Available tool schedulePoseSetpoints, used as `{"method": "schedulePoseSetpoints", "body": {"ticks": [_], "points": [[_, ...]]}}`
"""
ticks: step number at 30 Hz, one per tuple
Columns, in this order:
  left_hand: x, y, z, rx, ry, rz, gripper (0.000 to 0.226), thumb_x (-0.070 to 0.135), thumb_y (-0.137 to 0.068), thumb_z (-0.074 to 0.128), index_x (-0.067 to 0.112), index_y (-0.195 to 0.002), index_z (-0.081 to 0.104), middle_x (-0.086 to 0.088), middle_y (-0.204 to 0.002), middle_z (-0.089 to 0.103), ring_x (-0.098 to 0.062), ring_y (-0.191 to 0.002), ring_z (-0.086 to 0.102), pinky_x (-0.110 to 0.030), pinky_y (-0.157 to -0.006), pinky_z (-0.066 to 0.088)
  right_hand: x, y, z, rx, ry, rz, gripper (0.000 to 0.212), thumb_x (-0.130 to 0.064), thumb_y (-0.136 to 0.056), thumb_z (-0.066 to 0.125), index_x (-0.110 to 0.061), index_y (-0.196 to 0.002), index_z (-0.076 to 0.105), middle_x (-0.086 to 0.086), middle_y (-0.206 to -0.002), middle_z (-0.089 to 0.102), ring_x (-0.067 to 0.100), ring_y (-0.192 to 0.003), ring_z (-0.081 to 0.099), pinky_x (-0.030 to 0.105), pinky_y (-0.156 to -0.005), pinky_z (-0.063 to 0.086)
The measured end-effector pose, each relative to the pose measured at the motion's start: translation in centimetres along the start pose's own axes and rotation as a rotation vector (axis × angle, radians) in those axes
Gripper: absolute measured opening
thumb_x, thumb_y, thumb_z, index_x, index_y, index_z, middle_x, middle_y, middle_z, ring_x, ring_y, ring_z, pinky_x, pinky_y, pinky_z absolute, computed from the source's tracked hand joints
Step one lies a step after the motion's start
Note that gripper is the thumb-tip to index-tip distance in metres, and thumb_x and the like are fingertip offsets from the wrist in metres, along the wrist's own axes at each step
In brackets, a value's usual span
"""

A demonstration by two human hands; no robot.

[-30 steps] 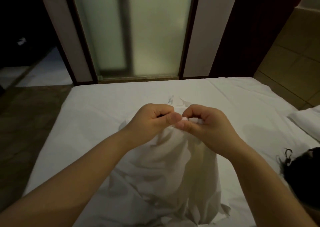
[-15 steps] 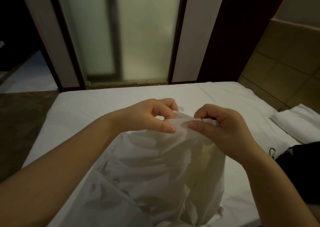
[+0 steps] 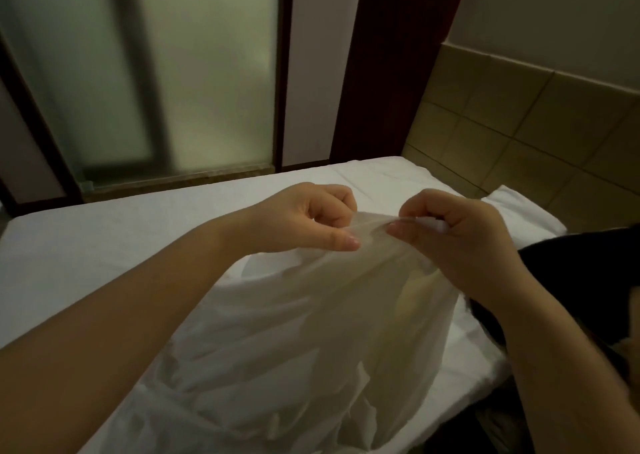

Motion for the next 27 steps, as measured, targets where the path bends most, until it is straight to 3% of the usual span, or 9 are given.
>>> {"method": "schedulePoseSetpoints", "body": {"ticks": [4, 8, 11, 13, 17, 20, 22, 24, 27], "points": [[0.7, -2.3, -1.3, -0.073, -0.106, -0.060, 0.049, 0.041, -0.073, 0.065, -0.006, -0.083, 0.067, 0.000, -0.086, 0.058, -0.002, -0.076, 0.054, -0.011, -0.075, 0.040, -0.6, -3.2, -2.1, 0.089, 0.043, -0.005, 0.022, -0.021, -0.078, 0.072, -0.034, -0.070, 0.057, -0.017, -0.063, 0.057, -0.001, -0.062, 0.056, 0.007, -0.054, 0.040], [2.0, -3.5, -5.2, -0.044, 0.007, -0.083, 0.019, 0.037, -0.071, 0.069, 0.024, -0.080, 0.076, 0.012, -0.100, 0.065, -0.005, -0.093, 0.063, -0.018, -0.080, 0.051, -2.9, -8.3, -4.5, 0.213, -0.020, -0.035, 0.018, -0.020, -0.081, 0.070, -0.029, -0.069, 0.060, -0.011, -0.066, 0.058, 0.001, -0.059, 0.054, 0.010, -0.051, 0.043], [3.0, -3.8, -9.0, 0.113, 0.084, -0.001, 0.034, 0.046, -0.062, 0.077, 0.014, -0.075, 0.076, -0.011, -0.110, 0.060, -0.016, -0.097, 0.063, -0.023, -0.083, 0.051, -4.0, -11.7, -6.5, 0.342, -0.112, -0.069, 0.016, -0.018, -0.083, 0.069, -0.026, -0.071, 0.061, -0.012, -0.068, 0.057, -0.006, -0.059, 0.054, 0.007, -0.051, 0.042], [4.2, -4.1, -11.2, 0.204, 0.134, 0.020, 0.048, 0.056, -0.049, 0.083, 0.012, -0.065, 0.075, -0.019, -0.100, 0.060, -0.020, -0.092, 0.062, -0.023, -0.082, 0.050, -4.4, -14.0, -7.4, 0.405, -0.182, -0.092, 0.017, -0.018, -0.083, 0.069, -0.025, -0.069, 0.061, -0.010, -0.068, 0.057, -0.008, -0.058, 0.053, 0.007, -0.052, 0.041], [7.6, -4.9, -14.9, 0.386, 0.272, 0.022, 0.051, 0.054, -0.028, 0.090, 0.014, -0.052, 0.071, 0.004, -0.059, 0.065, -0.007, -0.056, 0.063, -0.015, -0.054, 0.049, -4.4, -19.2, -8.8, 0.424, -0.268, -0.106, 0.015, -0.020, -0.083, 0.069, -0.023, -0.070, 0.063, -0.008, -0.072, 0.058, -0.008, -0.060, 0.053, 0.004, -0.054, 0.041], [10.3, -6.3, -17.8, 0.528, 0.254, 0.049, 0.055, 0.049, -0.023, 0.092, 0.011, -0.056, 0.071, -0.002, -0.060, 0.065, -0.011, -0.053, 0.063, -0.019, -0.052, 0.052, -3.7, -23.8, -10.7, 0.426, -0.345, -0.134, 0.011, -0.023, -0.082, 0.071, -0.014, -0.076, 0.067, -0.005, -0.074, 0.059, -0.001, -0.063, 0.054, 0.007, -0.053, 0.041], [13.1, -7.5, -19.6, 0.604, 0.192, 0.051, 0.054, 0.049, -0.027, 0.092, 0.010, -0.060, 0.072, -0.006, -0.066, 0.067, -0.013, -0.057, 0.064, -0.021, -0.056, 0.054, -3.6, -27.1, -12.6, 0.416, -0.416, -0.162, 0.014, -0.024, -0.081, 0.072, -0.011, -0.080, 0.068, -0.003, -0.076, 0.059, 0.004, -0.064, 0.054, 0.009, -0.050, 0.043], [16.8, -9.1, -21.3, 0.681, 0.106, 0.052, 0.039, 0.043, -0.050, 0.087, 0.010, -0.065, 0.073, -0.009, -0.072, 0.066, -0.015, -0.061, 0.065, -0.021, -0.059, 0.054, -4.1, -30.8, -15.0, 0.421, -0.478, -0.180, 0.015, -0.025, -0.079, 0.074, -0.012, -0.077, 0.068, -0.004, -0.072, 0.057, 0.008, -0.061, 0.052, 0.019, -0.051, 0.046], [22.8, -11.4, -22.9, 0.834, -0.003, 0.105, 0.017, 0.019, -0.078, 0.063, 0.007, -0.065, 0.069, -0.008, -0.069, 0.064, -0.011, -0.054, 0.063, -0.018, -0.052, 0.051, -5.9, -35.5, -18.7, 0.436, -0.591, -0.216, 0.015, -0.024, -0.078, 0.075, -0.012, -0.073, 0.066, -0.003, -0.066, 0.055, 0.010, -0.060, 0.050, 0.022, -0.055, 0.044]]}}
Point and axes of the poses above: each hand's wrist, its own y-axis away from the middle knuckle, its own z-axis out of the palm, x = y × z, the point moved 3 cm from there along -y, towards the middle knuckle
